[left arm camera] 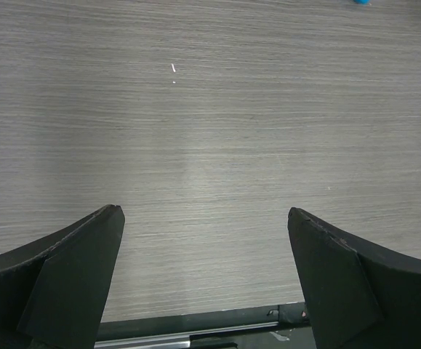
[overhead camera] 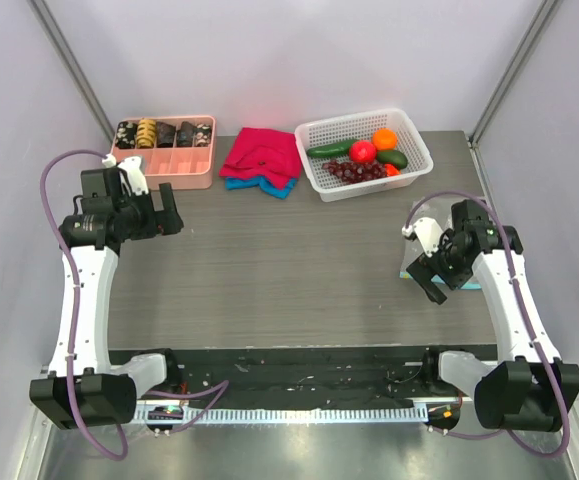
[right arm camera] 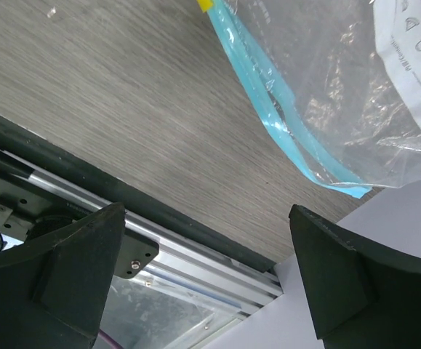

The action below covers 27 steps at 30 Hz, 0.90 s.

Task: Place the food in the zip-top bag and seal the zipper
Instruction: Pick up the zipper food storage bag at the center of the board.

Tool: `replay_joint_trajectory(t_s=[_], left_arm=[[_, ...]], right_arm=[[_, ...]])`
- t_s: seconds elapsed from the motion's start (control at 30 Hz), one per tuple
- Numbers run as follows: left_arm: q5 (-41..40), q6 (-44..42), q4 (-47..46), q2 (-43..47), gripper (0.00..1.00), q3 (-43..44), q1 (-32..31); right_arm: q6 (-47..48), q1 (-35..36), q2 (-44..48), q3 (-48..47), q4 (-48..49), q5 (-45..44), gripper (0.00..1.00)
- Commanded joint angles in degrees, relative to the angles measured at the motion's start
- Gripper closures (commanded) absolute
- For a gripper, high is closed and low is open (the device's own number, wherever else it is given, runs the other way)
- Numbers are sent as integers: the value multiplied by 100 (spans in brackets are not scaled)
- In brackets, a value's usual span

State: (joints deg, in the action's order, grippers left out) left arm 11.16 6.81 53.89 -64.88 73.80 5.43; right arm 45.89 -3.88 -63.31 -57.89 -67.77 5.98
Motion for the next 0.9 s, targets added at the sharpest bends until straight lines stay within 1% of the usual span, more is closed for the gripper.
replay_joint_trajectory(t_s=[0.0,0.17,0.2,0.27,0.3,0.4,0.43,0.47,0.5,0.53,0.67,0.77,0.87], left_arm=[[89,-180,-168,99,0,134,-42],[-272,-303,-168,20,0,135,-428],[-298,-407,-177,11,0,135,-481],[-438,-505,-168,-42,0,143,-797],[-535,-540,-186,-68,0,135,-946],[-492,-654,-177,-130,0,161,-1096],[-474,-654,-203,-139,0,161,-1149],[-448,-654,-212,-174,0,161,-1202],[-457,-811,-229,-200,0,161,-1307],[-474,-908,-256,-226,0,152,-1360],[-422,-1163,-326,-323,0,178,-1527],[-317,-1304,-361,-358,0,205,-1598],[-193,-1331,-449,-367,0,188,-1615]], right_arm=[[534,-104,309,234,70,-281,1],[1193,-578,144,305,185,-167,0],[1551,-857,65,278,176,-45,0],[2027,-1184,38,313,194,96,0],[2517,-1525,29,365,211,157,0],[3152,-2062,-181,410,229,220,0],[3581,-2186,-312,419,229,272,0],[3785,-2292,-366,427,246,307,0],[3987,-2380,-401,471,273,360,3],[4398,-2537,-410,506,360,491,3],[5147,-2609,-445,735,624,562,5],[5473,-2618,-611,893,843,519,7],[5588,-2653,-779,1060,1317,440,11]])
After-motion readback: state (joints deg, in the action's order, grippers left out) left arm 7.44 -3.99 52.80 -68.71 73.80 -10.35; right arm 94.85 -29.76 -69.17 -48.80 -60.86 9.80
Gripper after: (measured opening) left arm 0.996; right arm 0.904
